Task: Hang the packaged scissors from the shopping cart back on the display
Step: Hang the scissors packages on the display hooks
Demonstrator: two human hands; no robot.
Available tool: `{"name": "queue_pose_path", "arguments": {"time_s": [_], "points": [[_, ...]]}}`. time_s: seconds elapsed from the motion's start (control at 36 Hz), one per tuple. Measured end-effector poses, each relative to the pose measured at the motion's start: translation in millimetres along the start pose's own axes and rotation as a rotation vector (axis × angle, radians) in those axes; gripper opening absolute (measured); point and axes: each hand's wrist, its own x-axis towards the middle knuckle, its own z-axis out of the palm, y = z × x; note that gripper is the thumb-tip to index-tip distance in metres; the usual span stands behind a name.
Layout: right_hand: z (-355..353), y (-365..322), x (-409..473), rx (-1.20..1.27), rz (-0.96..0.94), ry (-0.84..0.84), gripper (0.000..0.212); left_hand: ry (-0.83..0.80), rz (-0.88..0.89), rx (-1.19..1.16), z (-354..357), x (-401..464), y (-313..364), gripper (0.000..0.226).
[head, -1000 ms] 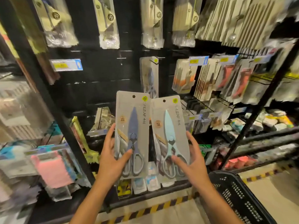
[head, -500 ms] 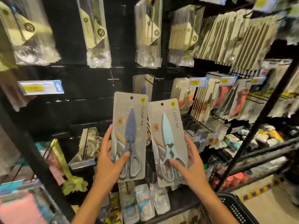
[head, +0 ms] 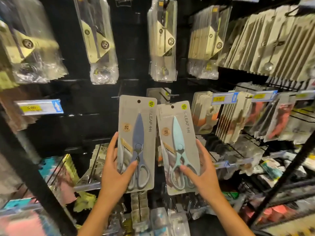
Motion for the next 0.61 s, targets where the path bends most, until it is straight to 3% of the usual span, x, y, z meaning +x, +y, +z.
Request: {"name": "queue_pose_path", "arguments": {"time_s": [0.61], "points": [[0.8, 13.6, 44.8, 0.093, 0.009, -0.087, 0.091, 0.108, 0.0, 0.064, 16.0, 9.1, 7.1, 0.095]]}}
